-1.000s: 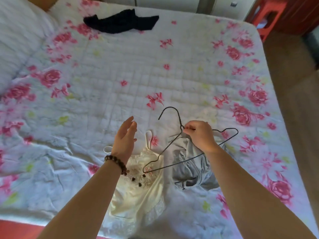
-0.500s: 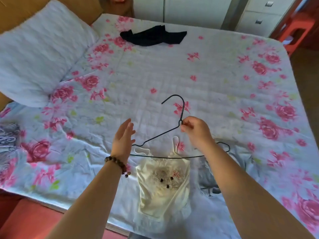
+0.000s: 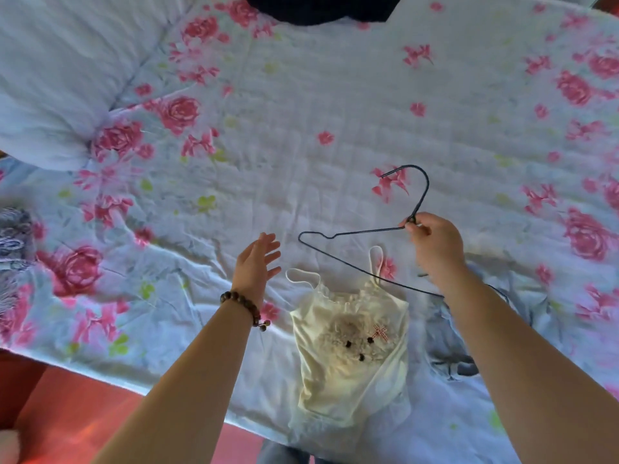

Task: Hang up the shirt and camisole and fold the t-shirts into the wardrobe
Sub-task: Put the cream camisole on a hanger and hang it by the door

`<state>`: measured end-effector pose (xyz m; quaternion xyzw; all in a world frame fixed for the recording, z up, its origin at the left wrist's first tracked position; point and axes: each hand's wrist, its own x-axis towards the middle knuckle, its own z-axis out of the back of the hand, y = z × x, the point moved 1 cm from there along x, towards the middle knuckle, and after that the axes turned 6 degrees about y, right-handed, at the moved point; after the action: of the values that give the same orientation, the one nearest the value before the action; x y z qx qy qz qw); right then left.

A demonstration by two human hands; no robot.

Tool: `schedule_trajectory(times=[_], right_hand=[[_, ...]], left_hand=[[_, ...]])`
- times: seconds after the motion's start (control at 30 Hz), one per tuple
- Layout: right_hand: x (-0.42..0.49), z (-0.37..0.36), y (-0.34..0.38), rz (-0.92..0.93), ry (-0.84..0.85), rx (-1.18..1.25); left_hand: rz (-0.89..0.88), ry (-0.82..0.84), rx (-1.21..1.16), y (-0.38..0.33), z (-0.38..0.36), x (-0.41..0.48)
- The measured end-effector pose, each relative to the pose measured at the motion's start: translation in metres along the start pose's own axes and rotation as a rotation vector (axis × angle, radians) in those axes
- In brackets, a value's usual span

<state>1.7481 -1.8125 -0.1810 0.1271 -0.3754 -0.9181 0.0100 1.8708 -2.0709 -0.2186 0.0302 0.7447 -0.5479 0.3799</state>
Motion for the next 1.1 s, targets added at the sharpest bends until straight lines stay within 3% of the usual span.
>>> schedule_trajectory(times=[0.17,0.5,0.67,0.77,1.1], right_hand=[[0.046,-0.037,-0.042,-0.015,-0.007,0.016],[0.086,-0.094,-0.089,0.042,-0.004,-0.063],[0.085,-0.107,-0.093,0.062,0.007,-0.018],[0.084,-0.107,-0.092,0.060,0.018,0.002],[0.055,-0.051,-0.065,0.023,-0.068,0.110]], left_hand=[[0.112,-0.040,0.124,0.060,0.003,0.063],[0.008,-0.050,0.919,0.134,0.006,0.144],[0.000,-0.083,1.119,0.152,0.005,0.158],[-0.048,-0.106,1.112,0.148,0.005,0.157],[-0.225,-0.080,0.682,0.070,-0.015,0.096]])
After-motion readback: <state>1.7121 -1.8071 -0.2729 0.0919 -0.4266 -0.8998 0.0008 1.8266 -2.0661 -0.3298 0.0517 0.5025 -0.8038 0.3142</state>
